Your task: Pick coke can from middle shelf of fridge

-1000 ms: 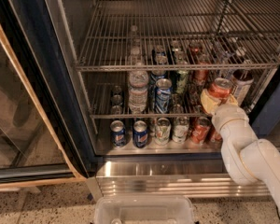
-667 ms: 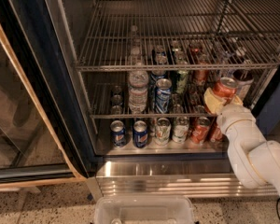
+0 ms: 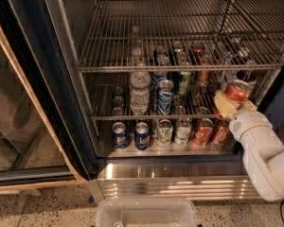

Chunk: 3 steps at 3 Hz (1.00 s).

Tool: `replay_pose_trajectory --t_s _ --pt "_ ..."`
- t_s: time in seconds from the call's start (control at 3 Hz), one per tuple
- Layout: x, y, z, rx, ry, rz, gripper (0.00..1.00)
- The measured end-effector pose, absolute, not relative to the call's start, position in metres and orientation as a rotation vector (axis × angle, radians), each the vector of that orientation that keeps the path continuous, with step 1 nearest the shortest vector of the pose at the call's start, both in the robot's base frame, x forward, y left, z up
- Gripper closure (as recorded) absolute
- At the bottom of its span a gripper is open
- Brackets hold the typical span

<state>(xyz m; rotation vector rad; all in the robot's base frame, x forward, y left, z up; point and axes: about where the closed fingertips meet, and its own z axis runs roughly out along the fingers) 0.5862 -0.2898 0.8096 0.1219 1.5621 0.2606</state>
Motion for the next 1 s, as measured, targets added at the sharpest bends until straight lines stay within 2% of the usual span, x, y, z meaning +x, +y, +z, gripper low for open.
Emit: replay_pose_trajectory --t_s 1.0 --pt "0.559 -0.289 0.814 0.038 1.597 0.301 1.00"
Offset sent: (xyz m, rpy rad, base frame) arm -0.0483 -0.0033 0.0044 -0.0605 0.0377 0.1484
